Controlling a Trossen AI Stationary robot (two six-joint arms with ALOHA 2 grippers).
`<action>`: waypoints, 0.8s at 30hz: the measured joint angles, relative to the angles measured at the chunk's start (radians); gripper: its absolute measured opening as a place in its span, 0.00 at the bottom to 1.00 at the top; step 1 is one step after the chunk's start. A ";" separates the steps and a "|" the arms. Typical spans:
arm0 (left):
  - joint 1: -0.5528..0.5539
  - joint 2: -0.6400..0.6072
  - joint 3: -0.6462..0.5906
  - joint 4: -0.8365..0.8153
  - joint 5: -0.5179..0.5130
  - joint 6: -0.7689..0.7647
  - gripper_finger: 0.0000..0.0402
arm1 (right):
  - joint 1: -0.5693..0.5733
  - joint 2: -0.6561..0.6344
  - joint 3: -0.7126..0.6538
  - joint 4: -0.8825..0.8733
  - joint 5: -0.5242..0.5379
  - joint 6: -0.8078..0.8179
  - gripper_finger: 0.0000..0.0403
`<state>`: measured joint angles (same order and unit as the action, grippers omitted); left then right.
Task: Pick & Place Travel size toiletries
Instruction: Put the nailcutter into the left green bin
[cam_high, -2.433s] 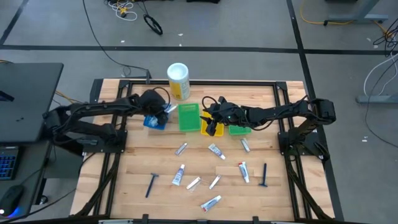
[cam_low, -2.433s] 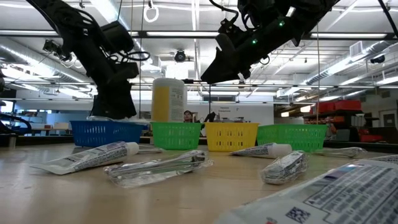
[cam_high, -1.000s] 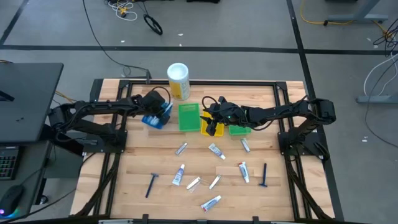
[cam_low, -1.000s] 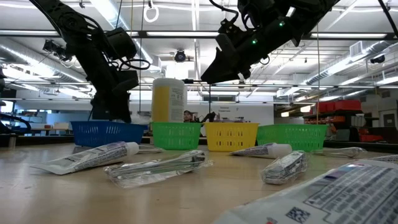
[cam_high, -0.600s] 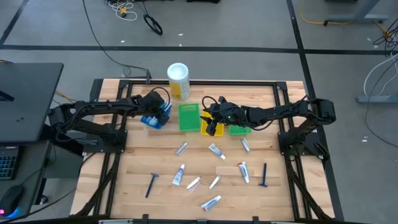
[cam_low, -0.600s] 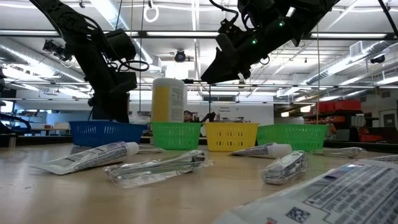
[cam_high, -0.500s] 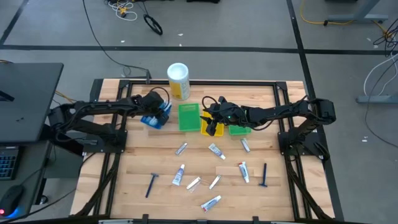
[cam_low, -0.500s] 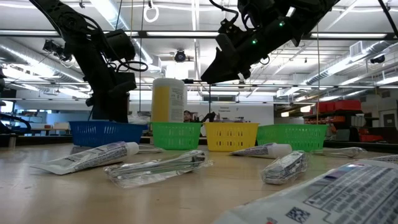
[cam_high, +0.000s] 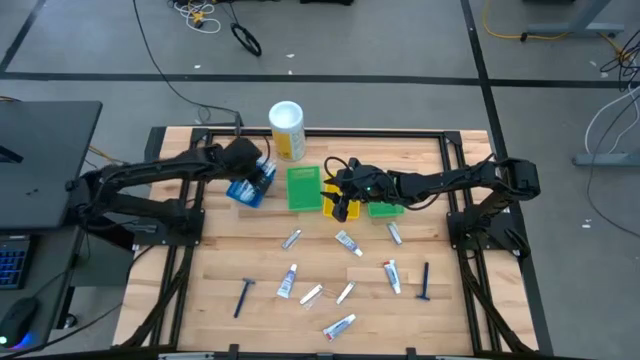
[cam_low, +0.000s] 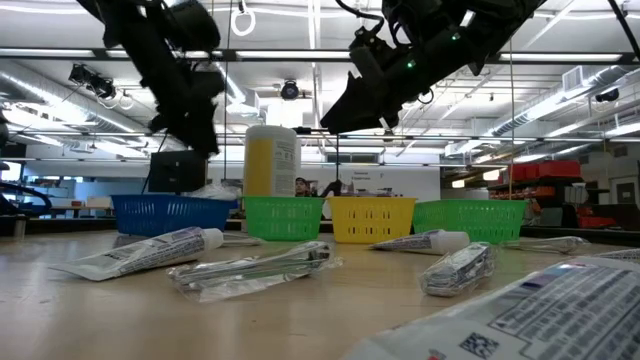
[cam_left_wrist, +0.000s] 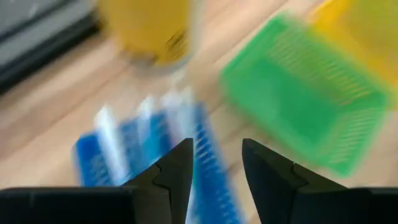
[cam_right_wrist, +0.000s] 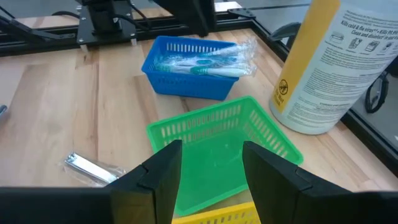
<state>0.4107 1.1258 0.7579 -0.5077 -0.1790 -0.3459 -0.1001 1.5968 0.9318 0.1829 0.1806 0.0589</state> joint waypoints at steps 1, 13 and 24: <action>-0.028 -0.011 0.000 0.029 0.003 0.016 0.36 | 0.000 0.000 0.000 0.000 0.000 0.000 0.45; -0.454 0.039 -0.023 0.191 -0.131 -0.067 0.35 | -0.006 0.000 0.000 -0.001 0.000 0.006 0.45; -0.545 0.105 -0.022 0.187 -0.112 -0.213 0.35 | -0.006 0.000 0.000 -0.001 0.000 0.008 0.45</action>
<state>-0.1345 1.2308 0.7358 -0.3210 -0.2907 -0.5587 -0.1062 1.5970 0.9318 0.1816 0.1806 0.0667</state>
